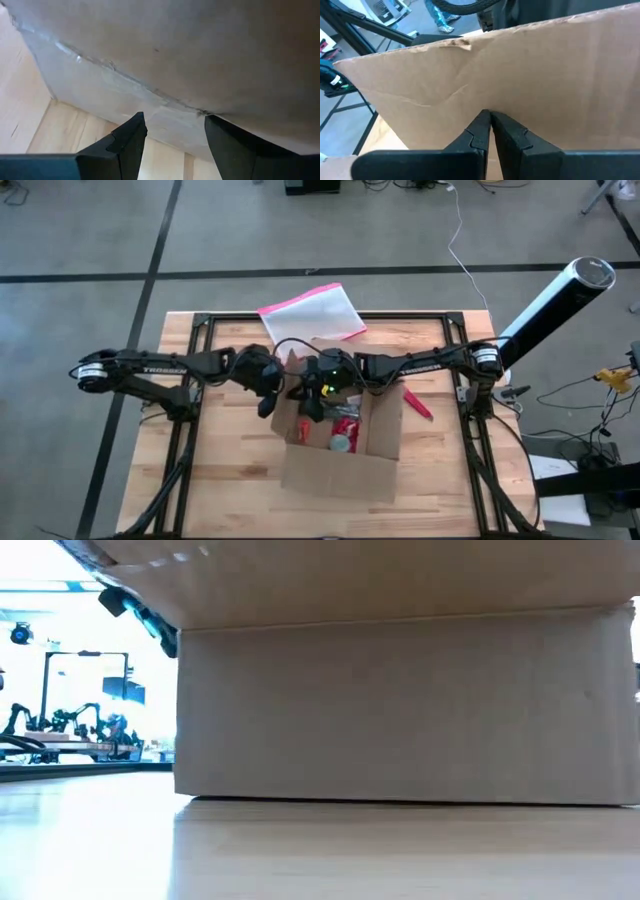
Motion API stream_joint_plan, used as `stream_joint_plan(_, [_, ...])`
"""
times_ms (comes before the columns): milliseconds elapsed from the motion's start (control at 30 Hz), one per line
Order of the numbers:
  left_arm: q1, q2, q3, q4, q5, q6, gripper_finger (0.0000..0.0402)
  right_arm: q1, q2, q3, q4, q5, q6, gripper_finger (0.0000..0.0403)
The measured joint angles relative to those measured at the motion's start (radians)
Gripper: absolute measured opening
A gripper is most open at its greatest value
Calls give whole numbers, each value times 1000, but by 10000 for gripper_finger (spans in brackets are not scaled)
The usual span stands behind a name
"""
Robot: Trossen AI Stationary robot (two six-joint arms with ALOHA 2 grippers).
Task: Unpack boxes
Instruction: Open the cardboard box using the box cutter
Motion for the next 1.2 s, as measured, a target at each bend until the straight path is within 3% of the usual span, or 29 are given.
stream_joint_plan(267, [-22,71,96,-67,1,80,192,-2,0,0,-15,-8,0,11])
stream_joint_plan(600, [11,38,260,-468,-121,299,192,-8,2,0,-8,39,-17,11])
stream_joint_plan(1200, [24,-110,454,-570,-192,302,192,-13,1,32,3,54,-55,11])
